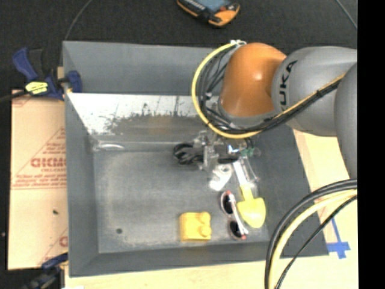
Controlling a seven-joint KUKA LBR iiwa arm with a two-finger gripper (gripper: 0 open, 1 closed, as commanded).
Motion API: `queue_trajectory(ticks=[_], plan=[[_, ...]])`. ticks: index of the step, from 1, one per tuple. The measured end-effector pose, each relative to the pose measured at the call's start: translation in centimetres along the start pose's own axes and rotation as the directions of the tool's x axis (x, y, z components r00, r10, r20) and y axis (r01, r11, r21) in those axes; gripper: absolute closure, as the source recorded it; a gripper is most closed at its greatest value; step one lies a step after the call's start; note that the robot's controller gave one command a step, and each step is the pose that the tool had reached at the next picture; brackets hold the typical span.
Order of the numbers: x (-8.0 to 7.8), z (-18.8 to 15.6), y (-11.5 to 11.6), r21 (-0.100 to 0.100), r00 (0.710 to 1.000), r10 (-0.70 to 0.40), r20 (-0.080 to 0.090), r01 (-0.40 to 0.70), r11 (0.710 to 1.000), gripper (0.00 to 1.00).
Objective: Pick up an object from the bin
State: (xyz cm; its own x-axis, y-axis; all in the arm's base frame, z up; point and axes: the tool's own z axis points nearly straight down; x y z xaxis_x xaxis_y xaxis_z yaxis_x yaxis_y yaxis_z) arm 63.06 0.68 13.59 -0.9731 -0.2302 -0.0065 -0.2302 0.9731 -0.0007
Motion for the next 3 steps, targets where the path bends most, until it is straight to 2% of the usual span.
queue_trajectory(ticks=[1,2,3], plan=[[1.8,6.5,4.0,0.002,0.957,-0.29,0.004,0.29,0.957,1.0],[2.1,6.3,4.1,-0.005,0.96,-0.28,-0.005,0.28,0.96,1.0],[2.2,4.2,3.8,-0.002,0.978,-0.207,-0.002,0.207,0.978,1.0]])
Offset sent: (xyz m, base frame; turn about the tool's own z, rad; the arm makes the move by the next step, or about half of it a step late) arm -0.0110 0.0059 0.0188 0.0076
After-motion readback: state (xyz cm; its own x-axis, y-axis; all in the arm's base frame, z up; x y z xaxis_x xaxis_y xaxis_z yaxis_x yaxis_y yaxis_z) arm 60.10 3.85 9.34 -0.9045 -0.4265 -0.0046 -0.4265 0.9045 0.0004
